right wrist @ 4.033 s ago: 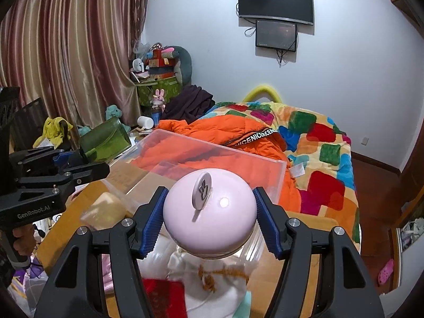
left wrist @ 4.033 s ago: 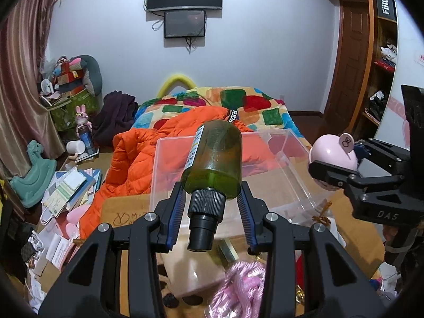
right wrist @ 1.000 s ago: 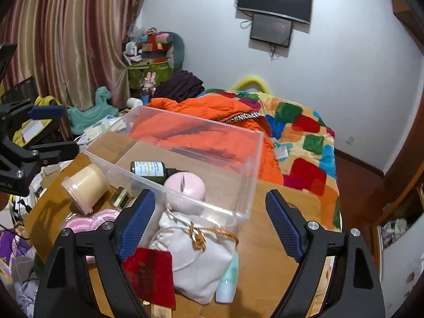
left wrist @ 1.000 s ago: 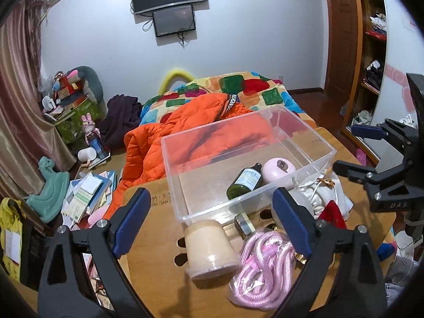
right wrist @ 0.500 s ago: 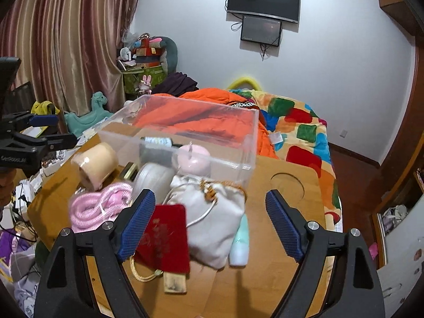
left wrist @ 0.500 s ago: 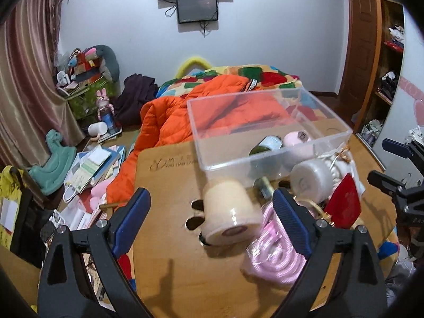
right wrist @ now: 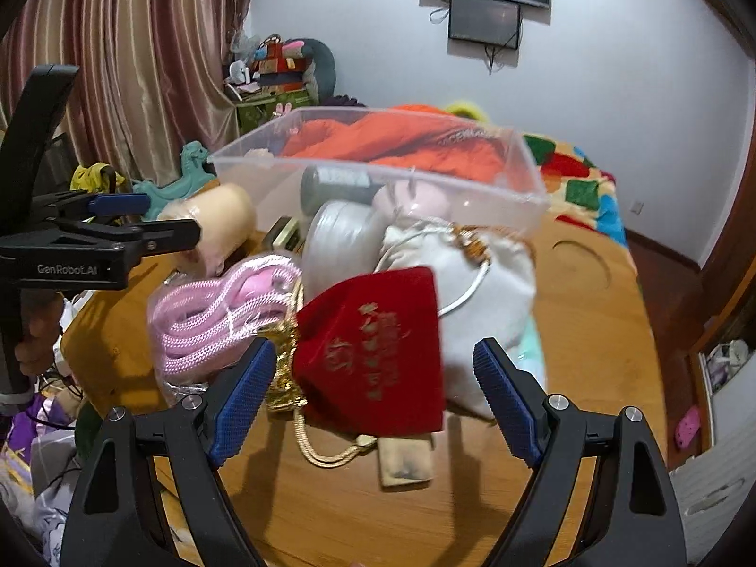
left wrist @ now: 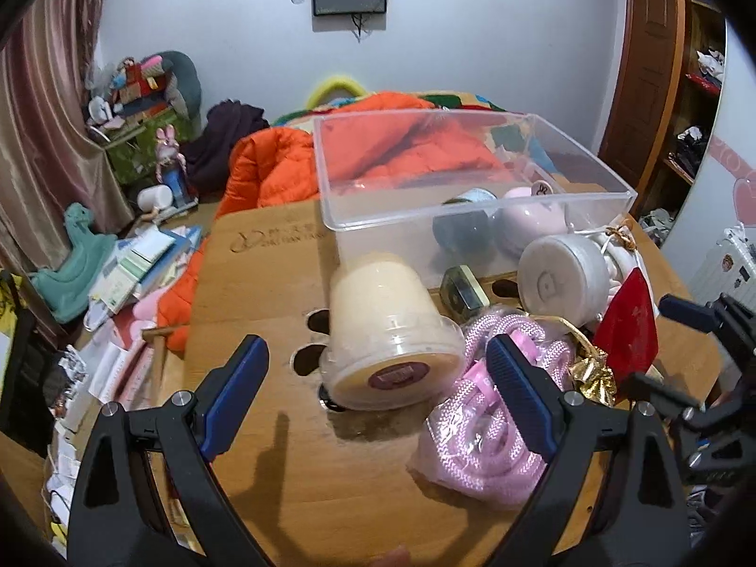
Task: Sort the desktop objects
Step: 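Grasp the cream cylindrical jar with the left tool while the right tool grasps the red pouch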
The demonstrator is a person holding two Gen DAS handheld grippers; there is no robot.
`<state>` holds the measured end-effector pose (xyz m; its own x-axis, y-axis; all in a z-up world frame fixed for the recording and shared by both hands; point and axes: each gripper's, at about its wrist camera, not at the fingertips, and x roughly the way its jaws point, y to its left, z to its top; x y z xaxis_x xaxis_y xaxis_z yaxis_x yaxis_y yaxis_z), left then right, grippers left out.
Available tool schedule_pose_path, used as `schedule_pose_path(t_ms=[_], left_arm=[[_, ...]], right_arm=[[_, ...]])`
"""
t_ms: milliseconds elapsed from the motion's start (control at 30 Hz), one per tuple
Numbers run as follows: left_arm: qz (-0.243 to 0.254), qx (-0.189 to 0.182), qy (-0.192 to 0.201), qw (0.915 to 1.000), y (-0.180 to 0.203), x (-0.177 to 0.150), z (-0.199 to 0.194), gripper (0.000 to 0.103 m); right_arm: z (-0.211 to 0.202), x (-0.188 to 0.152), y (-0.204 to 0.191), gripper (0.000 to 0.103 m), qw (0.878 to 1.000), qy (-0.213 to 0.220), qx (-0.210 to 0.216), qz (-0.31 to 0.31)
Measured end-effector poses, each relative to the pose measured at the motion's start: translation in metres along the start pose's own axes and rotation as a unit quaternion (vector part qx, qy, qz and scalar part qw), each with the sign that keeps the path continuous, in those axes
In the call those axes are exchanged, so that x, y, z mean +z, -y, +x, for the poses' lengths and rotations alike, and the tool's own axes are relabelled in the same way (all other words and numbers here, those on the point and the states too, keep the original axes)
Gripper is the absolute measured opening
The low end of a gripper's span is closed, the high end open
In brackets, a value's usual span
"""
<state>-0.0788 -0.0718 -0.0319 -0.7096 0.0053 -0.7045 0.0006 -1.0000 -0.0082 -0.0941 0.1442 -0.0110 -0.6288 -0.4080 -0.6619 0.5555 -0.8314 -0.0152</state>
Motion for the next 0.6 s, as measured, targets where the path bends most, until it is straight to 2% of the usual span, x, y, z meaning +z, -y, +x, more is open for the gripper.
schedule_pose_path(t_ms=[233,400,500,600], left_arm=[[-0.035,-0.018,-0.024,0.9989,-0.006,0.006,0.02,0.094],[-0.051,0.005,-0.028,0.9983,-0.007,0.009,0.028,0.094],[-0.055,0.007,-0.033,0.9979,-0.006,0.009,0.033,0.094],[-0.059,0.007,-0.039,0.9975,-0.005,0.008,0.037,0.092]], right_arm=[[0.015,-0.004,-0.009,0.083,1.0,-0.022,0.004,-0.003],[0.021,-0.004,-0.012,0.083,1.0,-0.027,0.008,-0.012],[0.021,-0.007,-0.015,0.078,0.999,-0.024,0.001,-0.026],[0.019,-0.01,-0.014,0.068,0.999,-0.018,-0.007,-0.031]])
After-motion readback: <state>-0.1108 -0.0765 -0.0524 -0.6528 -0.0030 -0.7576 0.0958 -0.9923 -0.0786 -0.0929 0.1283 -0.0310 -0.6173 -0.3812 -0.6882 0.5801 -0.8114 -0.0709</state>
